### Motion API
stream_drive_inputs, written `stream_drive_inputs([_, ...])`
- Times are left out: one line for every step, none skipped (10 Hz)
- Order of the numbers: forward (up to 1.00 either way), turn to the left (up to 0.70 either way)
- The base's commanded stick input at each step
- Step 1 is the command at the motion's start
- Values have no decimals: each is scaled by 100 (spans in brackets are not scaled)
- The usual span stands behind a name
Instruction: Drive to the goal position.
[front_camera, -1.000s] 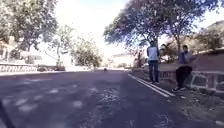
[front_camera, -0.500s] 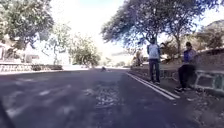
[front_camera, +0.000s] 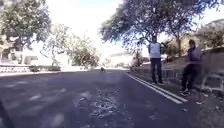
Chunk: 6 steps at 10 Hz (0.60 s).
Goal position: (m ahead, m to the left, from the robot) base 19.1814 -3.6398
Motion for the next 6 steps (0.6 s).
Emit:
stream_drive_inputs([50, 0])
stream_drive_inputs([50, 0])
stream_drive_inputs([50, 0])
stream_drive_inputs([50, 0])
stream_drive_inputs([50, 0])
stream_drive_inputs([50, 0])
